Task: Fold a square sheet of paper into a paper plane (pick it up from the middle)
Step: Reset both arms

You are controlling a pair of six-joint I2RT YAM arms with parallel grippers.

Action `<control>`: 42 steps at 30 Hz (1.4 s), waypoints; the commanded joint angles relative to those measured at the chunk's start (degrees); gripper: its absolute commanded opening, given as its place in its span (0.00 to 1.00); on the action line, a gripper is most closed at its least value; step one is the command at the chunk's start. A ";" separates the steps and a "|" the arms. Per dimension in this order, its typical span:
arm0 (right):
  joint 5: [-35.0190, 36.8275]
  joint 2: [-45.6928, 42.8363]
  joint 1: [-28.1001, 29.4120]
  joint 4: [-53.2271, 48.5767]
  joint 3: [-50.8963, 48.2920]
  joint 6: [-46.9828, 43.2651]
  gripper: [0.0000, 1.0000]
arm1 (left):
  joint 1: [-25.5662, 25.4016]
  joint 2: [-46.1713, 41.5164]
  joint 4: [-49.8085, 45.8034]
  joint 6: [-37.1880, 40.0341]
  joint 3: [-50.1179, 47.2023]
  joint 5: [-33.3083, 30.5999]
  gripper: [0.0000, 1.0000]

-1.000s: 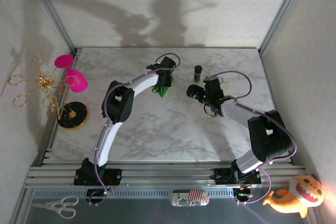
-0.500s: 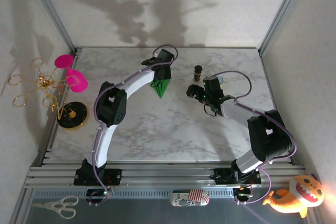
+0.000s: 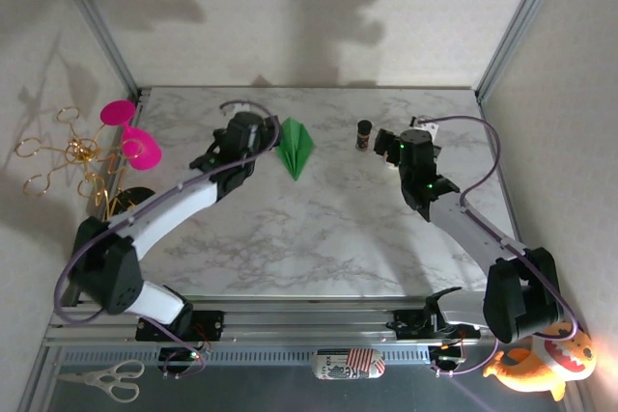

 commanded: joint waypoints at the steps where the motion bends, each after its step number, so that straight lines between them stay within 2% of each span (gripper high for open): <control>1: 10.02 -2.12 -1.36 9.68 -6.11 -7.88 0.99 | 0.90 -4.81 17.94 7.55 -14.11 -9.72 0.99; 3: 11.46 -2.92 -2.49 15.76 -10.39 -10.26 0.99 | 1.59 -8.28 25.95 9.71 -22.11 -13.93 0.99; 6: 9.95 -3.63 -6.66 21.15 -16.09 -10.05 0.99 | 3.75 -12.82 32.69 13.18 -30.96 -15.27 0.97; 11: 9.08 -2.36 -12.61 30.50 -24.91 -9.79 0.99 | 9.99 -17.14 32.43 13.77 -37.56 -15.35 0.98; 14: 4.05 -0.99 -14.71 35.22 -27.85 -10.89 0.99 | 14.37 -18.60 36.18 13.28 -42.64 -10.69 0.99; 21: -5.34 1.73 -15.07 51.47 -34.96 -18.40 0.99 | 19.90 -18.24 67.52 16.13 -57.29 5.34 1.00; 26: -11.59 4.02 -15.83 59.08 -36.54 -20.14 0.99 | 23.78 -10.54 75.03 16.82 -57.05 14.35 1.00; 29: -14.29 6.07 -16.89 62.59 -36.69 -20.42 0.99 | 24.30 -8.06 74.84 19.01 -55.37 17.83 1.00; 35: -16.83 12.71 -18.32 68.31 -36.33 -19.85 0.99 | 27.41 0.37 84.09 17.91 -55.48 22.05 0.99; 40: -17.89 16.04 -18.53 68.32 -34.93 -20.04 0.99 | 28.34 6.63 84.54 17.56 -52.45 24.00 0.99; 42: -17.96 16.28 -18.60 68.65 -34.84 -20.04 0.99 | 28.30 5.94 79.95 17.58 -50.75 24.15 0.99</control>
